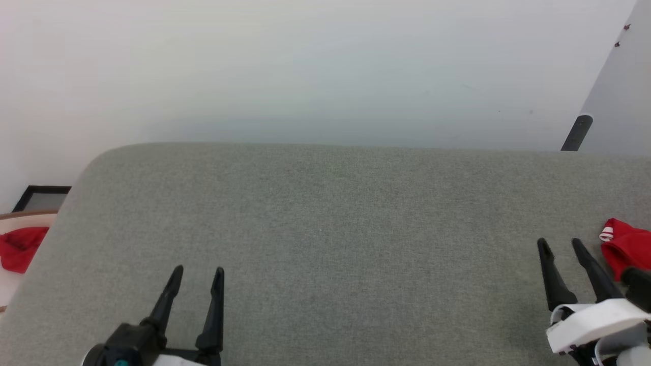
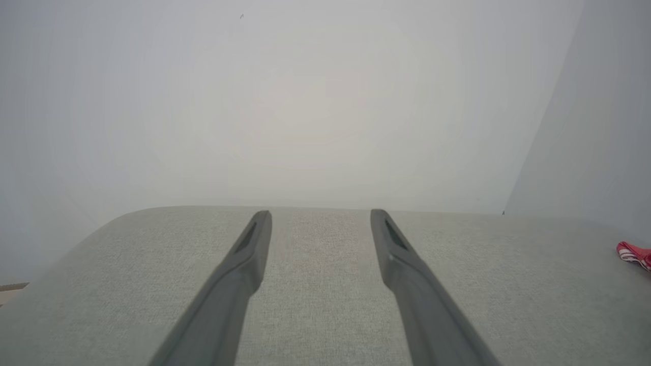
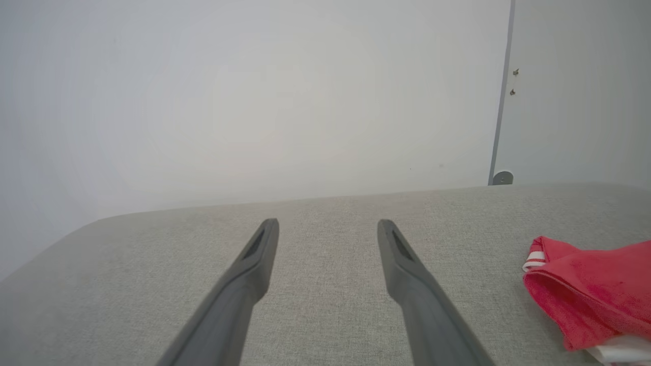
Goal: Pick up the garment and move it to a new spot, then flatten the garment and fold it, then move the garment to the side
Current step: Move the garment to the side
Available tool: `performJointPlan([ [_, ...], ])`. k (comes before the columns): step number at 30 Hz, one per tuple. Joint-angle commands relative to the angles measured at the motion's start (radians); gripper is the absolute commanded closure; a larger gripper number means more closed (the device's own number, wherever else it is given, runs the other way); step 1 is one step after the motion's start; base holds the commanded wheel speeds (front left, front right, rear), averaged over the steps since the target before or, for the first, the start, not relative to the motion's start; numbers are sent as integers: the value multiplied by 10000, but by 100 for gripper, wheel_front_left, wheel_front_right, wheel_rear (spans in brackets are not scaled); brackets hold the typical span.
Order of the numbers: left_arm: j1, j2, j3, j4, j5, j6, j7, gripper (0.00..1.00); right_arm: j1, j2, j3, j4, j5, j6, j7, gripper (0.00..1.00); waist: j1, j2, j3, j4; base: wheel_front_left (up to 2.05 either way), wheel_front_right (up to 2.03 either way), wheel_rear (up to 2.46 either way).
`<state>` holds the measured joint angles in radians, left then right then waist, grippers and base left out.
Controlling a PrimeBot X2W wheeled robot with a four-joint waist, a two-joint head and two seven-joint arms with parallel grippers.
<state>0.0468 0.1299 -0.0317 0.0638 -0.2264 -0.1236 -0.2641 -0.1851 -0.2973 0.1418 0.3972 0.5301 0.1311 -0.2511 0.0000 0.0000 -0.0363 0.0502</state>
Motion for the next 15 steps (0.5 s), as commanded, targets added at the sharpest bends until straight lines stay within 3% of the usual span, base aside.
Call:
performJointPlan([
  [1, 173, -5, 0, -46, 40, -49, 7, 0, 229, 74, -167, -145, -131, -8, -53, 0, 0, 0, -39, -21, 0, 0, 0],
  [15, 1036, -2, 221, -344, -117, -75, 7, 0, 1983, 598, -1321, -2076, -1006, -8, 661, 0, 0, 0, -137, 42, 0, 0, 0],
])
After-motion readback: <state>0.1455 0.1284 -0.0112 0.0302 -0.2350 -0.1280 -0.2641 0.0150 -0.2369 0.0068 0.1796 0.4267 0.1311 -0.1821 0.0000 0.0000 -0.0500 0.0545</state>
